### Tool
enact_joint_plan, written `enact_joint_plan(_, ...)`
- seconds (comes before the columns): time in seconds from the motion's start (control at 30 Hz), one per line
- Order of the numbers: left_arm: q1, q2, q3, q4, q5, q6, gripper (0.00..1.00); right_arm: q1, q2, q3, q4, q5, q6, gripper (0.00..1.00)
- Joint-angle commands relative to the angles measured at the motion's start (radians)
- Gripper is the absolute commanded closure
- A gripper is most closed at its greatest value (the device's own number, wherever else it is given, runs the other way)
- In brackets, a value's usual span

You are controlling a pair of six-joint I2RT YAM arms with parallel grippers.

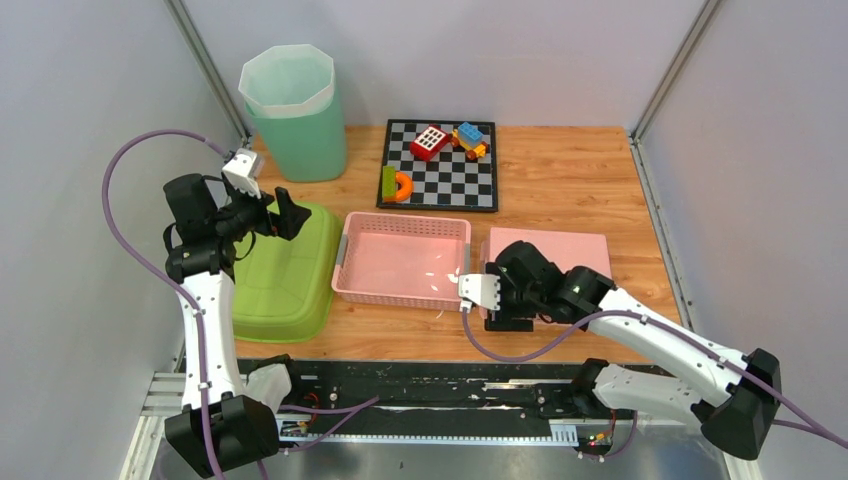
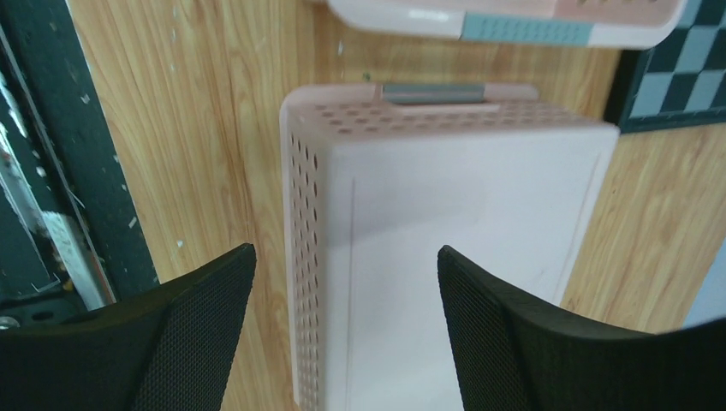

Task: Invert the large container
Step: Move the container to the corner of the board.

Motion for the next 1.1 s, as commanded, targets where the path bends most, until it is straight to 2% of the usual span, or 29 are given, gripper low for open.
enact_joint_plan(0.0, 0.006, 0.002, -0.013, 0.018, 0.025, -0.011, 0.00, -0.001, -0.008, -0.071, -0.041, 0.152, -0.023, 0.20)
enact_joint_plan(0.13, 0.005, 0.001, -0.013, 0.016, 0.024, -0.012, 0.00, -0.015, 0.025, -0.106, -0.009, 0.202, -0.035, 0.20)
enact_joint_plan(0.4, 0.006, 0.007, -0.015, 0.016, 0.025, -0.008, 0.00, -0.106, 0.092, -0.155, 0.041, 0.209, -0.079, 0.22)
enact_joint_plan(0.73, 0.006, 0.019, -0.015, 0.017, 0.030, -0.010, 0.00, -0.375, 0.115, -0.157, 0.093, 0.132, -0.221, 0.37)
enact_joint_plan(1.07, 0.005, 0.020, -0.014, 0.017, 0.033, -0.012, 0.00, -0.618, 0.217, -0.135, 0.170, 0.025, -0.384, 0.41)
